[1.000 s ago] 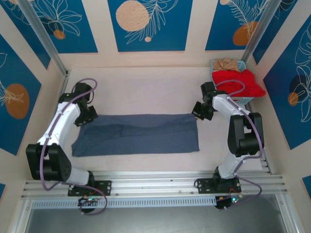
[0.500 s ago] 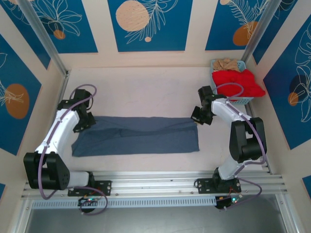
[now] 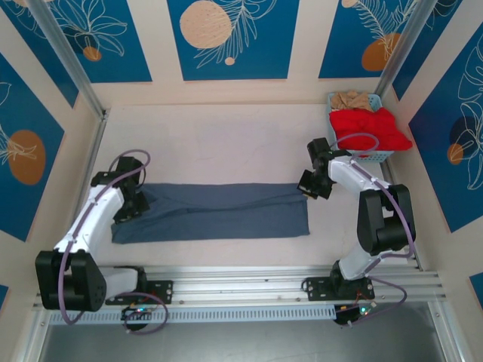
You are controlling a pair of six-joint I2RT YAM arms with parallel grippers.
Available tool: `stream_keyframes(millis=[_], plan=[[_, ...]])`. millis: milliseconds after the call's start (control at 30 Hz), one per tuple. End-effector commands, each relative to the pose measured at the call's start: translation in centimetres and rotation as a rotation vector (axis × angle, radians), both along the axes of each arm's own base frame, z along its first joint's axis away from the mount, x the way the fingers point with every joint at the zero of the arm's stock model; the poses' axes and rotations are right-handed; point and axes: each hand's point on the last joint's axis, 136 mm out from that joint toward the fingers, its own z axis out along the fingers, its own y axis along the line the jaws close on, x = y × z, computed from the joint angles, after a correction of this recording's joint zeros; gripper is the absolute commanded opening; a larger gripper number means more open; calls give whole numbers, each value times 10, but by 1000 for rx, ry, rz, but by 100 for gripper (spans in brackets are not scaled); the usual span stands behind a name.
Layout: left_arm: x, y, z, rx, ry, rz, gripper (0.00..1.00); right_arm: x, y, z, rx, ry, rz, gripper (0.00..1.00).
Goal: Fold and stack the t-shirts
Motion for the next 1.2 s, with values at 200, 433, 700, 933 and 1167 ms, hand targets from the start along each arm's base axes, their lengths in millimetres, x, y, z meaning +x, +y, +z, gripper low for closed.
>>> stream_keyframes(millis=[200, 433, 700, 933, 1167], plan=[[-14, -6, -16, -54, 43, 78, 0, -13, -4, -3, -34, 41, -18, 0], [-17, -1, -15, -26, 54, 99, 0, -19, -6, -1, -47, 52, -35, 0], [-27, 0, -2, -31, 4, 163, 24, -31, -13, 23, -46, 11, -112, 38], [14, -4, 21, -68, -118, 197, 38, -15, 12, 32, 88, -16, -139, 30], [94, -2, 10, -168, -114, 211, 25, 10, 42, 21, 195, 32, -132, 19]])
